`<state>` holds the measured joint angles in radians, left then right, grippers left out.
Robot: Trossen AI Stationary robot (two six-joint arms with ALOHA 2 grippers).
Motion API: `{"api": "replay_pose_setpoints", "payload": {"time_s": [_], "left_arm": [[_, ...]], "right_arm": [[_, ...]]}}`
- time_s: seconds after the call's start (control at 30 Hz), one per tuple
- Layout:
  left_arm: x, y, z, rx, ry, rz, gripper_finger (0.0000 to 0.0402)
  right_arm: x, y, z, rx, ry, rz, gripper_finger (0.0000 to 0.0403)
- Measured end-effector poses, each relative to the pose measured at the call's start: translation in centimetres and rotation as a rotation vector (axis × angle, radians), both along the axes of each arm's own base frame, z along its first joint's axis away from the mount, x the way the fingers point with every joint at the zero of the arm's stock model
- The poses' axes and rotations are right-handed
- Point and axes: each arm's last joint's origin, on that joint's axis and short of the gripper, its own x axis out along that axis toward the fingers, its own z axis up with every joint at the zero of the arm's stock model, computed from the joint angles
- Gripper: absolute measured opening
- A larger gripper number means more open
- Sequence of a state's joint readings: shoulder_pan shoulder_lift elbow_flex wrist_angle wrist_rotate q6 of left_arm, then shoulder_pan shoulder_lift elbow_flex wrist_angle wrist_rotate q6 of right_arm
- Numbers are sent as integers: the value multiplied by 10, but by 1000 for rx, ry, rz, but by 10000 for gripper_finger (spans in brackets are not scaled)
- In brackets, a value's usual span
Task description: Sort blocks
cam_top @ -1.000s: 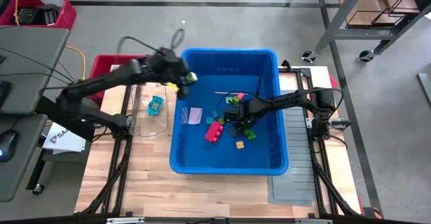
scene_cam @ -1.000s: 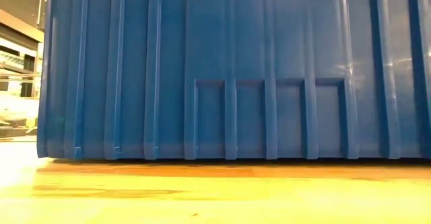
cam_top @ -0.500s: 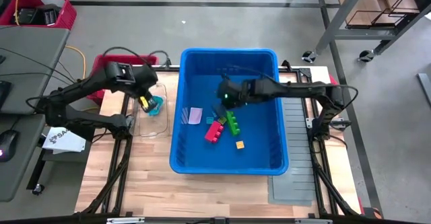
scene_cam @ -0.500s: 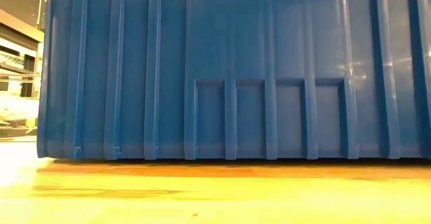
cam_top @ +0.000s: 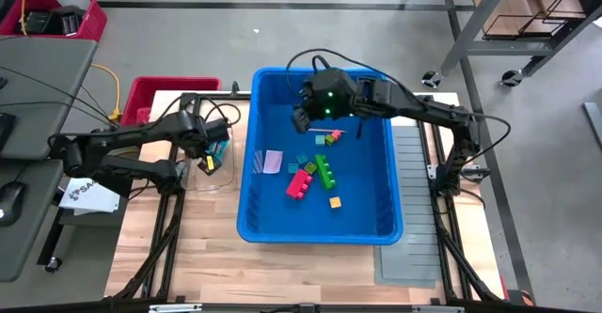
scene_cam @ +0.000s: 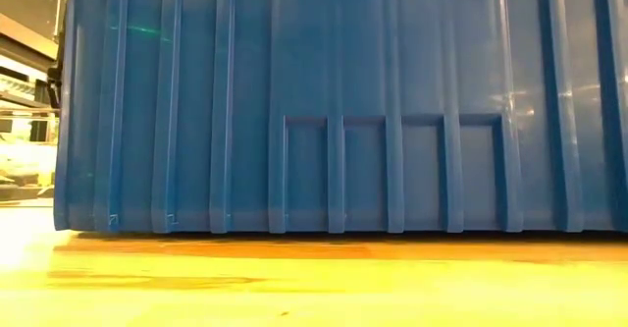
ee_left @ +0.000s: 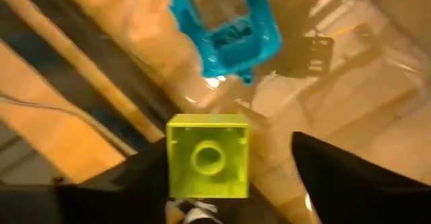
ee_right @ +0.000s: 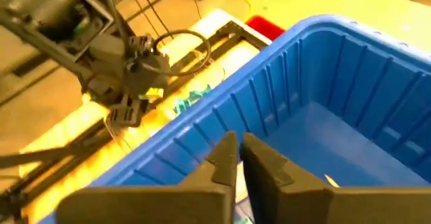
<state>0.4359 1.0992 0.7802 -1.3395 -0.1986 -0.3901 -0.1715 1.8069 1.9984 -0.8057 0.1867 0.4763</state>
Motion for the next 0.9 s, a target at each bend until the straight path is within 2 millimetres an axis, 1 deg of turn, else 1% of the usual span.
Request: {"api": "replay_pose_setpoints", "payload": {"time_s": [0.07, 0.17, 0.27, 0.33, 0.43, 0.57, 0.67, 0.73, 0.8, 0.9], "left_arm": [[1, 0, 0, -29, -23, 13, 317], [3, 2, 6, -34, -58, 19, 351], [7, 4, 12, -22, -113, 20, 361], [10, 4, 13, -39, -146, 20, 362], [10, 4, 11, -47, -135, 21, 363], [13, 8, 8, 7, -87, 53, 364], [16, 10, 3, 45, -37, 71, 364], [19, 9, 0, 37, 6, 26, 364], [21, 4, -2, 58, 67, -57, 364], [24, 0, -1, 241, 154, -154, 365]], "right_arm": [[-3, 1, -4, -1, 56, 10, 40], [-2, 1, -24, 8, 221, 5, 87], [5, 2, -55, 34, 407, -18, 139], [11, 4, -76, 43, 520, -34, 170], [25, 8, -113, 85, 654, -70, 202], [42, 15, -165, 138, 817, -95, 215], [48, 22, -195, 201, 926, -74, 216], [50, 27, -208, 228, 977, -41, 216], [51, 33, -212, 227, 999, -17, 216], [52, 39, -212, 225, 993, -16, 216]]}}
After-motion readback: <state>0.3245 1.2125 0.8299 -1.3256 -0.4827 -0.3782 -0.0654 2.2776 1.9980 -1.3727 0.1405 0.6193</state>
